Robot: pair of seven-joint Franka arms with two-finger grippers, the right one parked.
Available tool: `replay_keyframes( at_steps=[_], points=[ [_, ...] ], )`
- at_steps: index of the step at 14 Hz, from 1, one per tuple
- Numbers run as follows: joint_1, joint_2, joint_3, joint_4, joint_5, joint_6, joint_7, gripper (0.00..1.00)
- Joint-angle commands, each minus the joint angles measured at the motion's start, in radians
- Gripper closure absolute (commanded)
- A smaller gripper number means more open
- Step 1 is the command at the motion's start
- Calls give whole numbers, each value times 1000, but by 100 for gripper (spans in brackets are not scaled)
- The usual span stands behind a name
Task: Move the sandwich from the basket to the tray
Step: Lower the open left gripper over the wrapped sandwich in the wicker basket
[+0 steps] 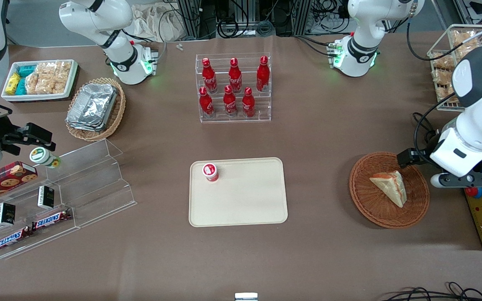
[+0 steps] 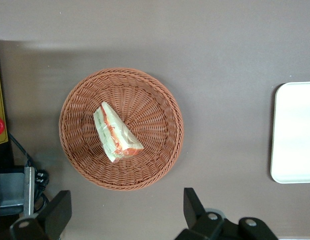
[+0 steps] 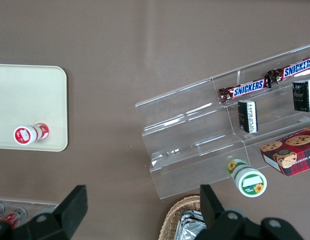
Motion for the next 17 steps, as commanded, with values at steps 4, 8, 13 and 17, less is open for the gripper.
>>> replay_keyframes(
  at_steps=[4, 8, 13, 17],
  points=[
    [4, 32, 4, 42, -12, -31, 10, 1],
    [22, 58, 9, 28, -8, -30, -13, 1],
    [62, 97, 9, -25, -3, 7, -80, 1],
    [73, 103, 9, -142, 2, 158, -239, 1]
  ],
)
